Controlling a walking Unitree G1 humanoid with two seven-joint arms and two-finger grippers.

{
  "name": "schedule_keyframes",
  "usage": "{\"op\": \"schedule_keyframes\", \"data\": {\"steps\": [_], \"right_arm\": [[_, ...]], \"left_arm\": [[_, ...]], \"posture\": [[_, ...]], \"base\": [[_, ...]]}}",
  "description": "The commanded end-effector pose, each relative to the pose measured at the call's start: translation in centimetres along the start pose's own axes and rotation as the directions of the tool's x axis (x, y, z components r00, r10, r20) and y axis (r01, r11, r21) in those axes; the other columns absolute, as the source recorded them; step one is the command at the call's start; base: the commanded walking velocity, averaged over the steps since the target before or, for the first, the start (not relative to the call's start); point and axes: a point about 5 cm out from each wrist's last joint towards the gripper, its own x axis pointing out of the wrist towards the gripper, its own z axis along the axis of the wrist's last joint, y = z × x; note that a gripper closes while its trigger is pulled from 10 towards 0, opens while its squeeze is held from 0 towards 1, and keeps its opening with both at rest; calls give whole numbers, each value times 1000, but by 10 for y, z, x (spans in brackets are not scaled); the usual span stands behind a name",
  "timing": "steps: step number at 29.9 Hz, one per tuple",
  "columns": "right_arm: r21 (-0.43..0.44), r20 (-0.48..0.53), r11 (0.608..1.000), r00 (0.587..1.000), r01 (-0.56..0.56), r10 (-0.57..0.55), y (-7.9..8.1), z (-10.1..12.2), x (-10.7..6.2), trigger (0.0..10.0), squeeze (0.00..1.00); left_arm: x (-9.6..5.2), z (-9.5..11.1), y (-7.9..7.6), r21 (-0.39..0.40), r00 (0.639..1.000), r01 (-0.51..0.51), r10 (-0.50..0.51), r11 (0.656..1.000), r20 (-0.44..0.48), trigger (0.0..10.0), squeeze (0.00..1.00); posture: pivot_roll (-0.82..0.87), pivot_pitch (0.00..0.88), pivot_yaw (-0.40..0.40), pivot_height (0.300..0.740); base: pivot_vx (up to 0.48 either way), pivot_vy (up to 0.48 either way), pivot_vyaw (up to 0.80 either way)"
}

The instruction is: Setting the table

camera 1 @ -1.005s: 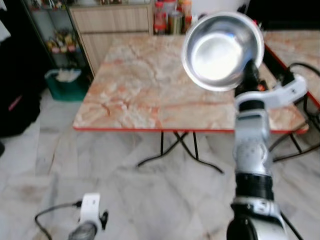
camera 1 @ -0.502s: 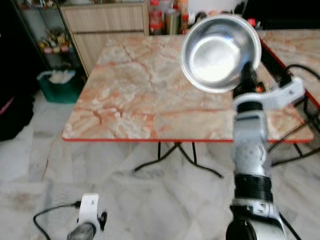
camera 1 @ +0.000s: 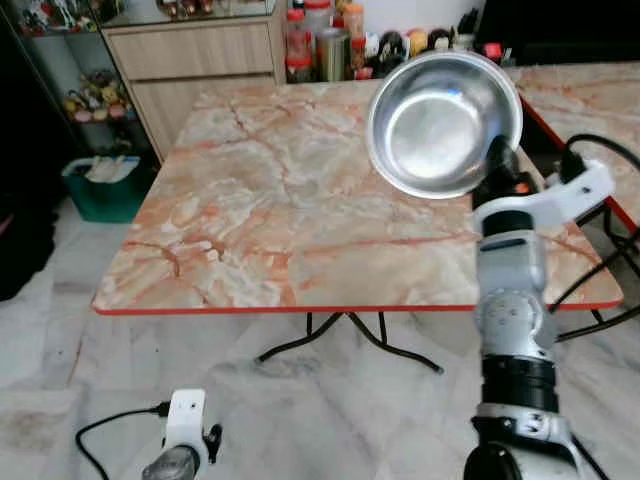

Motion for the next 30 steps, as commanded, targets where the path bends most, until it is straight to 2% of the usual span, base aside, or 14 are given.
{"op": "schedule_keyframes", "data": {"steps": [1,9,17,25,30], "right_arm": [[-29,-19,999,1000,17,-17,-3,-2,-3,10000,0],[-38,-58,999,998,38,-40,-8,-7,-7,10000,0],[-89,-122,996,992,20,-31,-11,-14,-12,10000,0],[-127,-164,992,986,12,-33,-14,-17,-16,10000,0],[-129,-202,992,979,0,-26,-14,-21,-18,10000,0]], "left_arm": [[0,-2,0,-5,1000,0,0,1000,-13,10000,0],[-1,-4,3,-4,1000,-2,2,1000,-19,10000,0],[-1,-6,3,-5,1000,-2,2,1000,-24,10000,0],[-1,-7,3,-4,1000,-6,6,1000,-27,10000,0],[-1,-7,2,0,1000,-8,8,1000,-29,10000,0]], "posture": [[-34,93,46,740],[-35,92,47,740],[-33,94,44,740],[-35,95,44,740],[-35,95,44,740]], "base": [[330,0,0],[332,0,0],[334,0,0],[274,0,741],[0,0,0]]}}
